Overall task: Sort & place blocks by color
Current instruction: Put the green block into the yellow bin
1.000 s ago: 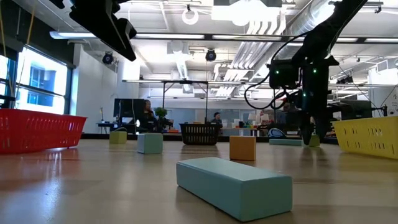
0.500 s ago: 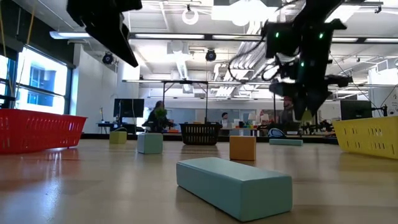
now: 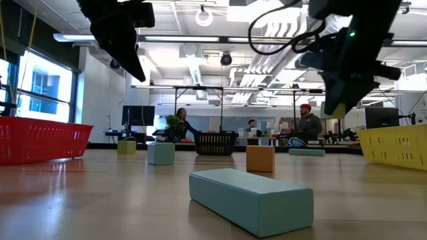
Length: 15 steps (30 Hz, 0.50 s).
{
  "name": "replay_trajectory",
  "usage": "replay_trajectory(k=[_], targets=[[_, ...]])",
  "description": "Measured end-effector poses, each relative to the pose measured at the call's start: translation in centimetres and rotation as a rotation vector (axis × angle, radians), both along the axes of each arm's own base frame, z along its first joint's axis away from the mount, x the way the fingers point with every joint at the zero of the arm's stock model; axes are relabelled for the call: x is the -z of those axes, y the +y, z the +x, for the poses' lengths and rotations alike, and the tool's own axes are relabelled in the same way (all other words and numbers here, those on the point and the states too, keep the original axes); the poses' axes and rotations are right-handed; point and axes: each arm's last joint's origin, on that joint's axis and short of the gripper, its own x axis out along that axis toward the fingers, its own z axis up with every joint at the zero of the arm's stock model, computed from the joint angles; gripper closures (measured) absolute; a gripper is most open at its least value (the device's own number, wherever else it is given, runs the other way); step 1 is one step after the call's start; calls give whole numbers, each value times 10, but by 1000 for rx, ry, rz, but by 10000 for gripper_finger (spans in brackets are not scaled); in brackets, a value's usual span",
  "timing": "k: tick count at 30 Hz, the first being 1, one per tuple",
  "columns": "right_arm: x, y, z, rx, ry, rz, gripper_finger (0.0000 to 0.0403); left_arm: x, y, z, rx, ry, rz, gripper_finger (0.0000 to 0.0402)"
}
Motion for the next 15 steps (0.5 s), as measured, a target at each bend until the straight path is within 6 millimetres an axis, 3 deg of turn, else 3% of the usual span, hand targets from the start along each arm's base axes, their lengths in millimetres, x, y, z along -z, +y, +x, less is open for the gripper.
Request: replay_trajectory(k=[7,15], targets=[[0,32,-11,2,-46,34,295,1,-4,1,90,-3,-105,200],[0,51,-29,57,-29,43,295,3,-23,-1,305,35,-295,200]])
